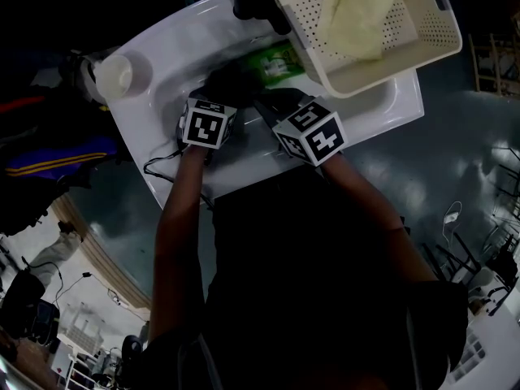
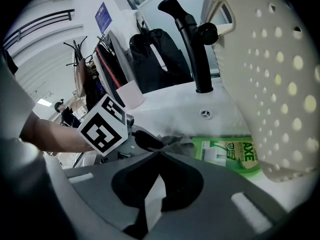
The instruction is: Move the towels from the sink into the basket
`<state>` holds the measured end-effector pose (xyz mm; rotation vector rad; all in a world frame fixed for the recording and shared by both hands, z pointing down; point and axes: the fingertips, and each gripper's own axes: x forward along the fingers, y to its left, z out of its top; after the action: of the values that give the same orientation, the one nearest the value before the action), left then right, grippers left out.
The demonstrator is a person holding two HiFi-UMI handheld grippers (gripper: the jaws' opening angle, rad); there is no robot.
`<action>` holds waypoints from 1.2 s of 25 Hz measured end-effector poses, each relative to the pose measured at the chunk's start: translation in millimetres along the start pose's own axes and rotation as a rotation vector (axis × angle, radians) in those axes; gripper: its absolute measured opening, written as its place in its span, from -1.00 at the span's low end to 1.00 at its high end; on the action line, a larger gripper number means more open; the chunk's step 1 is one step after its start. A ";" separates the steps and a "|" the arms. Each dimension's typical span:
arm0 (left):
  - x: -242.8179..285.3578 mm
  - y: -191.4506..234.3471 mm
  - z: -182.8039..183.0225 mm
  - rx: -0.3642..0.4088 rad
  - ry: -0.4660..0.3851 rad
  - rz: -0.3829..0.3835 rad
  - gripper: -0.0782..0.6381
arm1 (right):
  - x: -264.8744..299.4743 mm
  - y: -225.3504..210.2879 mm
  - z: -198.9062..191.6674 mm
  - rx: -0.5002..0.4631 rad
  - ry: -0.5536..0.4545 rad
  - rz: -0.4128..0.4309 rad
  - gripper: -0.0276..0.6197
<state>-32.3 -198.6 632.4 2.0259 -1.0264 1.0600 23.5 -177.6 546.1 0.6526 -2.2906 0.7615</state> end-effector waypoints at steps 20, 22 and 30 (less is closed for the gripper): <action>1.0 -3.0 0.9 -0.067 -0.026 -0.037 -0.72 | -4.2 1.2 4.0 0.006 -0.019 -0.001 -0.91; -5.9 -4.2 3.0 -0.095 -0.047 -0.051 -0.73 | -5.5 2.9 5.9 0.003 -0.022 -0.004 -0.91; -37.8 -6.1 13.7 -0.109 -0.138 -0.040 -0.73 | -12.0 5.8 18.7 -0.004 -0.063 -0.015 -0.91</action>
<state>-36.1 -193.3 592.3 2.0441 -1.0849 0.8353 20.5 -182.9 523.9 0.7003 -2.3404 0.7393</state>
